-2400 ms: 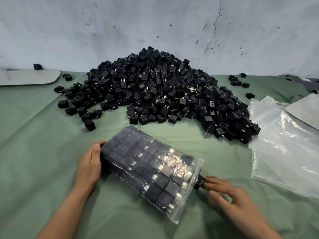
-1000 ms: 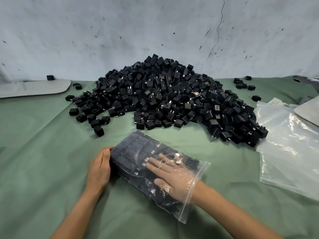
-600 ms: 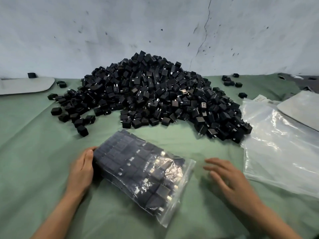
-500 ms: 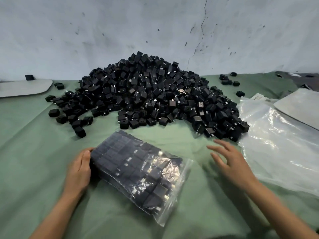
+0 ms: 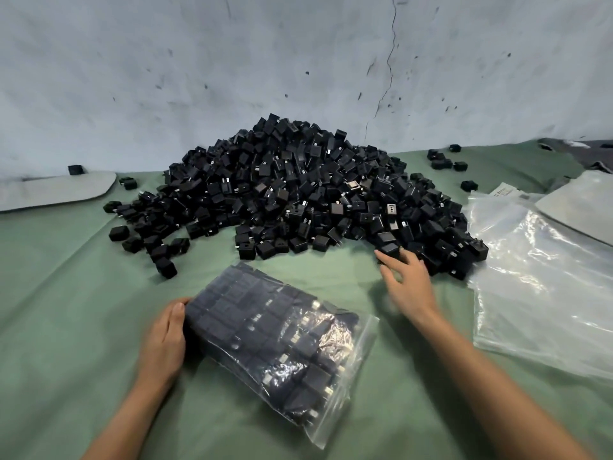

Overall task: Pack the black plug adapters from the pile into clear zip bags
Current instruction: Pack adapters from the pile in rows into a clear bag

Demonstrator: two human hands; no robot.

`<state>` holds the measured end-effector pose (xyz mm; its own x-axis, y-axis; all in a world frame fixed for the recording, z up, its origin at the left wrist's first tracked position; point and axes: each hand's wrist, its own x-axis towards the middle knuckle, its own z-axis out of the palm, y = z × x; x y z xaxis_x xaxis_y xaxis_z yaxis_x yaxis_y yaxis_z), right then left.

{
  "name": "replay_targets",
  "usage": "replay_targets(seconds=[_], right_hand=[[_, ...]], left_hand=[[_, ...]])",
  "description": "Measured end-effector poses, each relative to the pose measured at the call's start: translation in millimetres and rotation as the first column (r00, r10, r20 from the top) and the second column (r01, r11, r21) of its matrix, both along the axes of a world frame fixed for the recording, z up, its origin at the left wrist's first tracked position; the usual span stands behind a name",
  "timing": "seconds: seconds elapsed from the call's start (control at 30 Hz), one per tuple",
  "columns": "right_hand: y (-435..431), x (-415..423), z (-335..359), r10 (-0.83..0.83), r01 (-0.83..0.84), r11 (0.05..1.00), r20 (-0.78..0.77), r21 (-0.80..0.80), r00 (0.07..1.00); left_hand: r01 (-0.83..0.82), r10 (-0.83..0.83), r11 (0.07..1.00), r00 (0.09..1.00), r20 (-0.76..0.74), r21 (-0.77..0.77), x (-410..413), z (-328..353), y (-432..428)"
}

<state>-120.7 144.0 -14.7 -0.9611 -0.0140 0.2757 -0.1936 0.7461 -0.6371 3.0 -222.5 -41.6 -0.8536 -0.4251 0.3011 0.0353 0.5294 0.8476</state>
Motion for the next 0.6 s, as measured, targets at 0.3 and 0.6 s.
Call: replay_targets(seconds=[0.3, 0.6], right_hand=[[25, 64, -12, 0.16, -0.186, 0.978, 0.232, 0.094, 0.959], [46, 110, -21, -0.056, 0.041, 0.996, 0.201, 0.078, 0.978]], left_hand=[[-0.014, 0.015, 0.999, 1.0, 0.021, -0.029, -2, -6, -5], [-0.027, 0.027, 0.999, 1.0, 0.008, -0.028, -3, -8, -7]])
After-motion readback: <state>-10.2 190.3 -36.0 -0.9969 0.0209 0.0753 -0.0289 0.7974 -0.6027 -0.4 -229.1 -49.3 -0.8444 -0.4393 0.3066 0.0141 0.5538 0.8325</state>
